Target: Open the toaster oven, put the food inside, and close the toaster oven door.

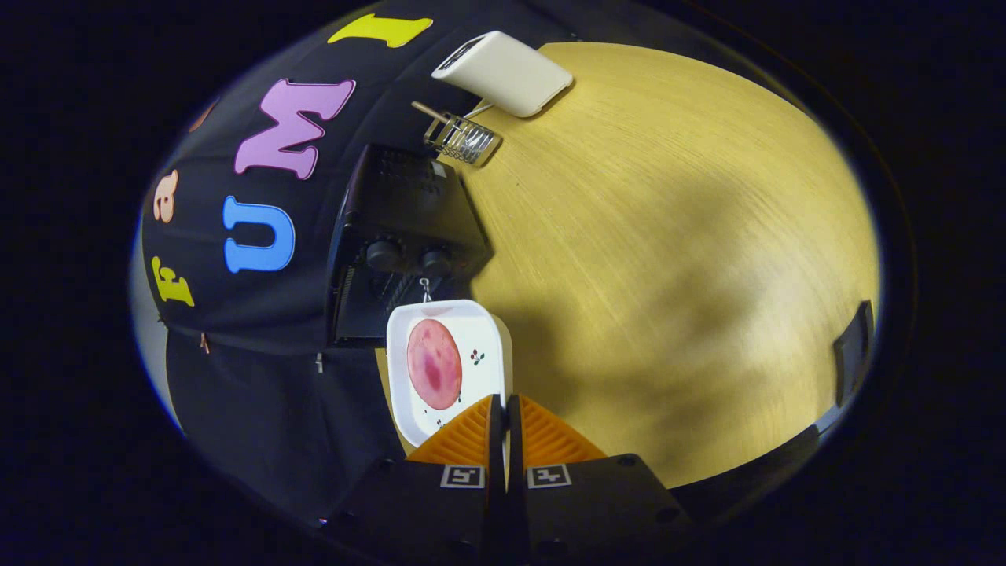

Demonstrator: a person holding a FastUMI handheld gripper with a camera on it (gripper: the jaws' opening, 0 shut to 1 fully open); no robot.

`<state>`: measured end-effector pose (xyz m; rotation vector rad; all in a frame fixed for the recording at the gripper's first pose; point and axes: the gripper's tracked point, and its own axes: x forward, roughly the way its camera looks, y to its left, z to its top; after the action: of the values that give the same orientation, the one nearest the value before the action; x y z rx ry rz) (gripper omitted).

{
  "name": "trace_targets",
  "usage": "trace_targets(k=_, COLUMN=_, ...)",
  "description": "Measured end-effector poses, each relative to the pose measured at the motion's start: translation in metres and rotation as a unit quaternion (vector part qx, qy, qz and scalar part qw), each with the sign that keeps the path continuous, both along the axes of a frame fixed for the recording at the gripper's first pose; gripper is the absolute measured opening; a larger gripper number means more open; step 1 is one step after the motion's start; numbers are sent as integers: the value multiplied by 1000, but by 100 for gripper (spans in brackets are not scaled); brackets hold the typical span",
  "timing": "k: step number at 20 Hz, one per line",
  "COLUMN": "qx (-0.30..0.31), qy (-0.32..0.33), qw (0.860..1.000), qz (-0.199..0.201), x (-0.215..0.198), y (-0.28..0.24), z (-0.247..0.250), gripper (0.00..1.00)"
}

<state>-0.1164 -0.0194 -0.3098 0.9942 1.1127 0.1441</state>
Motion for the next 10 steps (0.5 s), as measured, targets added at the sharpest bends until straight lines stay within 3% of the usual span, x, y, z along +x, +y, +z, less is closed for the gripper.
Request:
trace_targets(k=6, qx=2, qy=-3, qw=999, qz=-32, x=22, y=71, z=3, gripper=5)
trace_targets(k=10, qx=3, qy=11, qw=996, qz=-87, x=43, y=104, z=2, gripper=5)
